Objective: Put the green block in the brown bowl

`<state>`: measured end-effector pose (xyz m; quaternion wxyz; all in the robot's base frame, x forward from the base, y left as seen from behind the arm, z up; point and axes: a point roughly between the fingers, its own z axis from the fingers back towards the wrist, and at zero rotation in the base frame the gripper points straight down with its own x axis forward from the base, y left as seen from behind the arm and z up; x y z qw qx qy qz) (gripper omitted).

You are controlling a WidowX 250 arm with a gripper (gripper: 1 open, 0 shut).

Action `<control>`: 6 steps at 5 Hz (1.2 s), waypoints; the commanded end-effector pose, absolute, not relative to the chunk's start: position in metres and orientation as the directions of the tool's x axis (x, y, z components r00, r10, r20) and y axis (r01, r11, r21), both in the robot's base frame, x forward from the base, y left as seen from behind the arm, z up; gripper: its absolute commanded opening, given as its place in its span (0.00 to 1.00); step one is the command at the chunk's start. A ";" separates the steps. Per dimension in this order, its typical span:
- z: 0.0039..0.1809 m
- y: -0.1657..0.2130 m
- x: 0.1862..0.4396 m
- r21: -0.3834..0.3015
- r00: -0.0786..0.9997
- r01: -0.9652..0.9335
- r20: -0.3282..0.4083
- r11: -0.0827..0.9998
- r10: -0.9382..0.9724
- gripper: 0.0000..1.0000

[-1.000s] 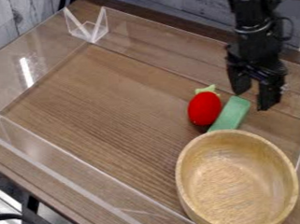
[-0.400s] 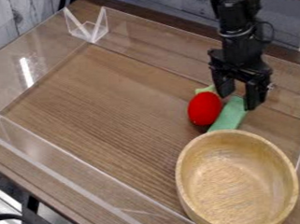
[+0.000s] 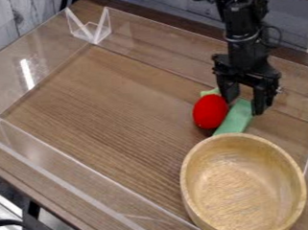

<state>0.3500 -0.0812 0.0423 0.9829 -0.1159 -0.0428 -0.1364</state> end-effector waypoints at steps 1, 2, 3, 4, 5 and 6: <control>0.037 -0.092 0.358 -0.208 0.949 0.304 0.145 0.930 -0.278 1.00; 0.032 -0.102 0.364 -0.206 0.944 0.321 0.146 0.925 -0.295 1.00; 0.038 -0.100 0.366 -0.203 0.948 0.309 0.147 0.929 -0.282 0.00; 0.053 -0.100 0.365 -0.198 0.951 0.295 0.156 0.935 -0.267 0.00; 0.068 -0.097 0.363 -0.195 0.960 0.247 0.182 0.949 -0.212 0.00; 0.087 -0.093 0.360 -0.192 0.965 0.193 0.215 0.962 -0.151 0.00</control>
